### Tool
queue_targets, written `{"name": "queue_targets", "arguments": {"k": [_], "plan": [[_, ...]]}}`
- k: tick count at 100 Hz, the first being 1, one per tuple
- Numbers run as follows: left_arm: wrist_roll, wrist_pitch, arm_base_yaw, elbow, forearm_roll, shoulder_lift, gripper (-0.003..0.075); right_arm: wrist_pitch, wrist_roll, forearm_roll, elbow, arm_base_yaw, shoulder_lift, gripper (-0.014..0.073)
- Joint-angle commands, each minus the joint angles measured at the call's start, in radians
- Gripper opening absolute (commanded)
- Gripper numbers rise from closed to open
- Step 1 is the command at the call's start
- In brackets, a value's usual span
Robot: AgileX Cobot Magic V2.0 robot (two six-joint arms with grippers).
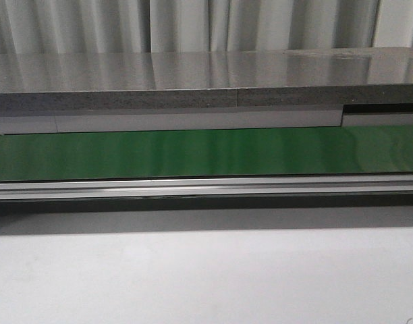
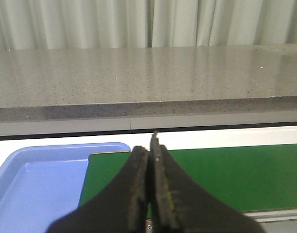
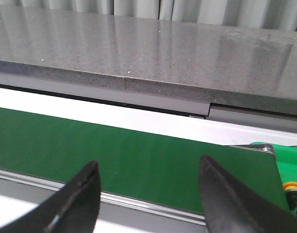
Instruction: Move button from left to right
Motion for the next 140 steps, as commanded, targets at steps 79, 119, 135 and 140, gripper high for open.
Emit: {"name": "queue_targets", "arguments": {"k": [79, 119, 135, 140], "plan": [[-0.001, -0.071, -0.007, -0.029, -0.014, 0.011, -0.0020, 0.016, 0.001, 0.023, -0.018, -0.001, -0.013, -0.0068], [-0.001, -0.071, -0.007, -0.029, -0.014, 0.011, -0.0020, 0.016, 0.001, 0.023, -0.018, -0.001, -0.013, -0.0068], [-0.001, -0.071, -0.007, -0.029, -0.014, 0.011, -0.0020, 0.016, 0.001, 0.023, -0.018, -0.001, -0.013, -0.0068], [-0.001, -0.071, -0.007, -0.029, -0.014, 0.011, -0.0020, 0.016, 0.001, 0.023, -0.018, -0.001, -0.013, -0.0068]]}}
